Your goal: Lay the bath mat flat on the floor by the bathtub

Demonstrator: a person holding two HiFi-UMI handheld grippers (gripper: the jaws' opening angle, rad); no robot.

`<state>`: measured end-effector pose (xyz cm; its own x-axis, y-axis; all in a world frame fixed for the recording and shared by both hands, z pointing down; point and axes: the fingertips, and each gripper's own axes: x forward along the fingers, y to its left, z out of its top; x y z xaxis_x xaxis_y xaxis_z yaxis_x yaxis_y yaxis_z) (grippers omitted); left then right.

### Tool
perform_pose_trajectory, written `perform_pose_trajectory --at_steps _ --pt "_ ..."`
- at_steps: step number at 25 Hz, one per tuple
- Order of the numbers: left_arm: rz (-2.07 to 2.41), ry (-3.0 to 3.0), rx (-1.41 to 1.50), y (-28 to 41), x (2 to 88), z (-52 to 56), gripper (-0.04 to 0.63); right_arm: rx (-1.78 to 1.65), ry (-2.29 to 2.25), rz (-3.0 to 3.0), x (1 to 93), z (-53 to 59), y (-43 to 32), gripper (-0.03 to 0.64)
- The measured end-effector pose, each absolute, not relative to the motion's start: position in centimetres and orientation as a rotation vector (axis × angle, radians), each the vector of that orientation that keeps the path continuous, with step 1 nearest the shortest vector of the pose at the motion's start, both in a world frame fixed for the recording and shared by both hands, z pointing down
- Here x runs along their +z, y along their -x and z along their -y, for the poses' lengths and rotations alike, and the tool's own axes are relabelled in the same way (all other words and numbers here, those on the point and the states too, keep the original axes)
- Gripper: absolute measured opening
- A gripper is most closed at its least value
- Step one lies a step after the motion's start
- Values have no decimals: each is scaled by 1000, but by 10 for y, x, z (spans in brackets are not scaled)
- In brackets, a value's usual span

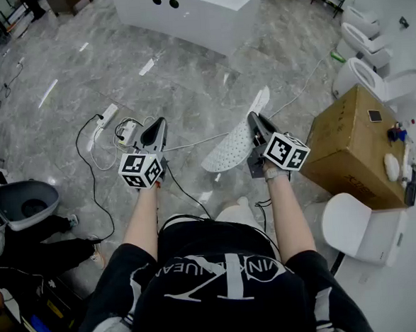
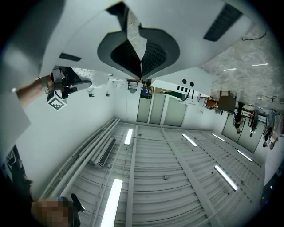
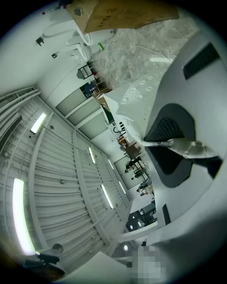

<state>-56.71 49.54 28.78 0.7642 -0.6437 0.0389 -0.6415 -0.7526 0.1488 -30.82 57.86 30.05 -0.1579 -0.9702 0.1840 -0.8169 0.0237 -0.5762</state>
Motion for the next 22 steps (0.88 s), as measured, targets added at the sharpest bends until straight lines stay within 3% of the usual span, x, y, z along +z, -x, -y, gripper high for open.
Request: perform_pose_trajectory --at_steps 22 --pt "1012 -2796 19 525 301 -409 20 -919 1871 -1893 332 -502 260 41"
